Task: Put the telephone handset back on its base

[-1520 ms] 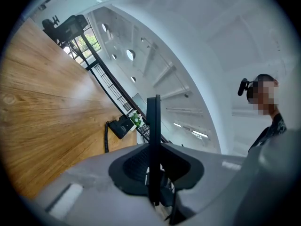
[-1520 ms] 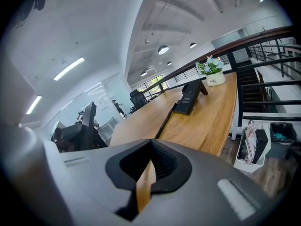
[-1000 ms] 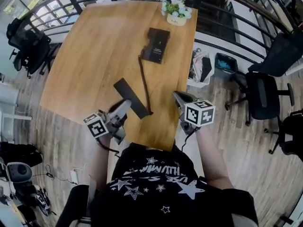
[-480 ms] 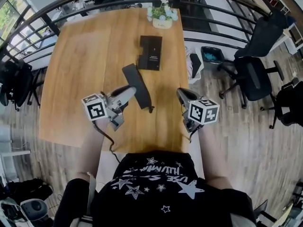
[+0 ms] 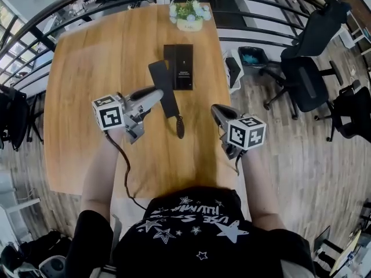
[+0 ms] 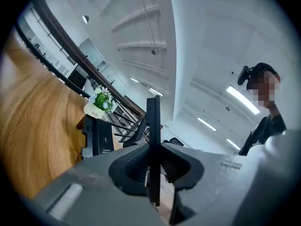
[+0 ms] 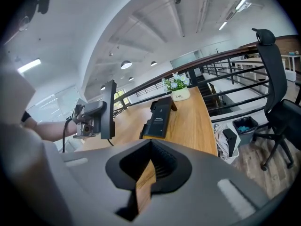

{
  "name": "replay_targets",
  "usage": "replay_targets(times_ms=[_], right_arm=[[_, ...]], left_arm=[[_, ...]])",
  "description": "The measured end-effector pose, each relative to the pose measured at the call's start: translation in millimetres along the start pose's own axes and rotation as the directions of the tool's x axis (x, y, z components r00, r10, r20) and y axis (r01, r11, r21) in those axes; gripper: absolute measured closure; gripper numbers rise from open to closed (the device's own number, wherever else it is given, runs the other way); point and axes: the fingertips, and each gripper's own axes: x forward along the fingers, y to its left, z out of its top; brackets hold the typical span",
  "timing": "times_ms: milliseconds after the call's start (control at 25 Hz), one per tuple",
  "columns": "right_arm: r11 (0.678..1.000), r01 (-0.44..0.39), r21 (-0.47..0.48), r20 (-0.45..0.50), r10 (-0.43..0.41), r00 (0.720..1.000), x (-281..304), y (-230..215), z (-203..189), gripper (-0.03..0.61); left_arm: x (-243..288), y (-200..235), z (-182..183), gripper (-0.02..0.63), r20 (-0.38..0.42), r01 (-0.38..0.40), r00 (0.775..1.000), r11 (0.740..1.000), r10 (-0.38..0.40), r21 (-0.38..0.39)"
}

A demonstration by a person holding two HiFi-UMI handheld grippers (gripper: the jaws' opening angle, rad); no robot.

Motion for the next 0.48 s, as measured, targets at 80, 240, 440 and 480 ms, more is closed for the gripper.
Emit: replay_targets(times_ms=[80, 240, 440, 480], right_arm=[[1.0, 0.003, 0.006, -0.013, -0.003, 1.0, 8.2, -5.4, 1.2, 0.575], [1.0, 0.005, 0.022, -0.029, -0.004, 1.0, 26.4, -15.4, 4.2, 0.576], [0.999, -0.002, 0.047, -0.057, 0.004, 0.998, 47.7, -23.9, -0.3, 0.575], [0.999, -0.005, 0.051, -0.062, 0.009, 0.998, 52.2, -24.8, -1.4, 0.575]], left_arm=[[5.7, 13.5, 5.1, 0.538, -0.023, 0.01, 1.0, 1.0, -0.01, 0.002], [18.2, 41.4, 11.1, 0.538, -0.084, 0.03, 0.996, 0.999, -0.027, 0.033], [32.9, 73.0, 13.5, 0.538, -0.149, 0.044, 0.988, 0.994, -0.029, 0.099], [35.0, 78.9, 13.8, 0.538, -0.161, 0.043, 0.987, 0.993, -0.025, 0.111]])
